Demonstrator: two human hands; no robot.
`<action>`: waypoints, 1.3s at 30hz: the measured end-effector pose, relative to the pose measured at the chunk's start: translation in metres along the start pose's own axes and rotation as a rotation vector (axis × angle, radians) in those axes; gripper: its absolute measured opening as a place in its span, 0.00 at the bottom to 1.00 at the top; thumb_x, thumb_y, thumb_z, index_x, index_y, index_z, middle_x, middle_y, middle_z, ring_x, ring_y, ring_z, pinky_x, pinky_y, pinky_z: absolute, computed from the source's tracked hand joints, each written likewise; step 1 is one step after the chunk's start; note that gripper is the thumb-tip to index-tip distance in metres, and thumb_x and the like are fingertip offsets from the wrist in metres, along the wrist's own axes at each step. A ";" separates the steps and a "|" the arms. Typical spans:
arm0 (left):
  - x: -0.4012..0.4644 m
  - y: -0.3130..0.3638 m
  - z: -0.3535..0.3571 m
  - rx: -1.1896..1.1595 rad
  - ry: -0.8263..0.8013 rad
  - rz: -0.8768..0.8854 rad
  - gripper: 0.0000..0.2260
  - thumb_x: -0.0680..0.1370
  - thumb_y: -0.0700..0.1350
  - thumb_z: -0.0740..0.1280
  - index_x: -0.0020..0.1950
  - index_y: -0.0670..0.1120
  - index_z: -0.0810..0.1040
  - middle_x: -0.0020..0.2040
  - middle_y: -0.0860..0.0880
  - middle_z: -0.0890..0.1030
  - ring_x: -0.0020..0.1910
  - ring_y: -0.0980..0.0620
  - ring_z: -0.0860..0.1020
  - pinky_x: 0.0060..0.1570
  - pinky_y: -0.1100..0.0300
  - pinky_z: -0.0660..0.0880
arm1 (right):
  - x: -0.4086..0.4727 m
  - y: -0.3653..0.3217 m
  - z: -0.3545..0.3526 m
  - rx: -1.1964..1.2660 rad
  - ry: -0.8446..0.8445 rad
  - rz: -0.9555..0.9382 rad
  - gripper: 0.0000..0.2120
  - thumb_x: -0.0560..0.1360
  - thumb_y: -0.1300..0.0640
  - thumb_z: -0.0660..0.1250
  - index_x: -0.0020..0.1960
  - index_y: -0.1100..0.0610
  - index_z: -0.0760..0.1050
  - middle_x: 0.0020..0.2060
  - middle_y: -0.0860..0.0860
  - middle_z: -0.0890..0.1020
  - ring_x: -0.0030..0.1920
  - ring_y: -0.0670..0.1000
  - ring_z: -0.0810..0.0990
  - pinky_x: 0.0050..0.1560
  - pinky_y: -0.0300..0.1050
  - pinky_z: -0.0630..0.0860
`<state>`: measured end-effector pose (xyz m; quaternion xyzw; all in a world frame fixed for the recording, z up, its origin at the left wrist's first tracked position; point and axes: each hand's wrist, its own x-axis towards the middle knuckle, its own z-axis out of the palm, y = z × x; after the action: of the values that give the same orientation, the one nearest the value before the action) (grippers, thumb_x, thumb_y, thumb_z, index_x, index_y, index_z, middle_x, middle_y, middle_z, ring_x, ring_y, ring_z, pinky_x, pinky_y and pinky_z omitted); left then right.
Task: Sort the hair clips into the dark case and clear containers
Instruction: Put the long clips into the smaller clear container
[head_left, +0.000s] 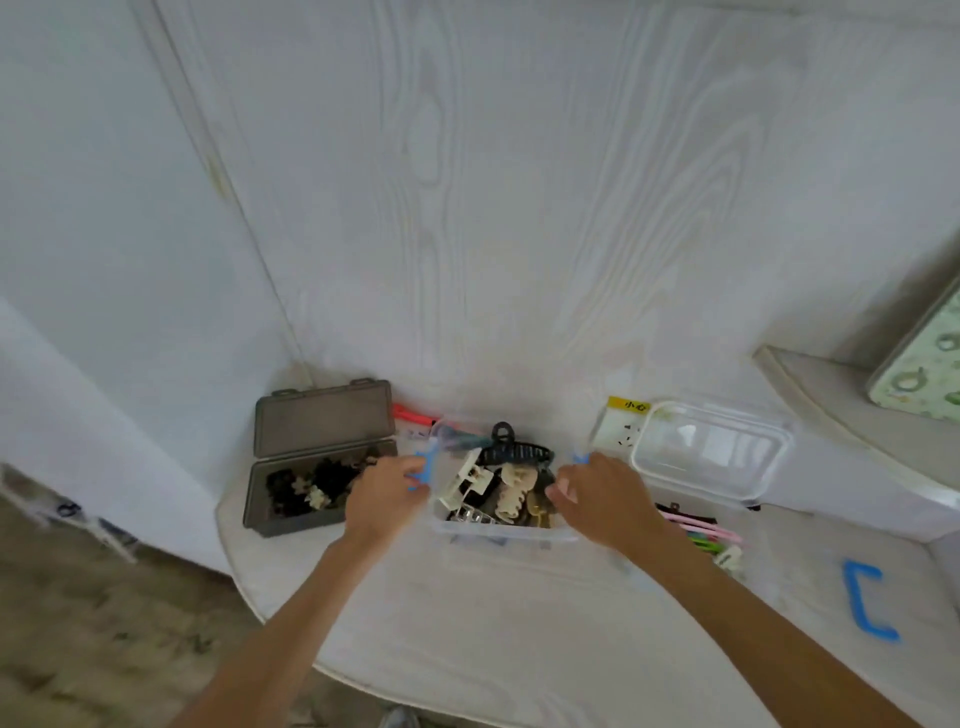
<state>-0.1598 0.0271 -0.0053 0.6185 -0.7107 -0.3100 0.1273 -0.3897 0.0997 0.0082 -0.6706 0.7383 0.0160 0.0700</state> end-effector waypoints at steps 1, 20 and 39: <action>0.003 0.001 -0.002 0.019 -0.075 0.042 0.03 0.70 0.44 0.65 0.39 0.49 0.78 0.45 0.43 0.82 0.50 0.46 0.80 0.39 0.60 0.67 | 0.001 0.002 -0.006 -0.036 -0.052 0.049 0.16 0.78 0.45 0.55 0.54 0.53 0.77 0.52 0.55 0.81 0.56 0.55 0.77 0.55 0.47 0.72; 0.083 -0.078 -0.028 0.766 -0.339 0.560 0.48 0.60 0.80 0.44 0.72 0.53 0.60 0.77 0.54 0.51 0.73 0.46 0.55 0.67 0.48 0.61 | 0.082 -0.083 0.001 -0.079 -0.309 0.053 0.13 0.75 0.45 0.61 0.55 0.49 0.76 0.57 0.48 0.78 0.58 0.51 0.76 0.61 0.48 0.69; 0.074 -0.084 -0.024 0.724 -0.199 0.055 0.41 0.69 0.75 0.50 0.69 0.46 0.65 0.67 0.47 0.66 0.64 0.43 0.66 0.49 0.54 0.73 | 0.133 -0.116 0.037 -0.122 -0.375 0.008 0.17 0.75 0.55 0.60 0.63 0.54 0.72 0.61 0.53 0.76 0.61 0.55 0.74 0.57 0.48 0.70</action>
<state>-0.0939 -0.0545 -0.0525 0.5711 -0.7994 -0.0939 -0.1612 -0.2832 -0.0394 -0.0370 -0.6558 0.7127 0.1858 0.1655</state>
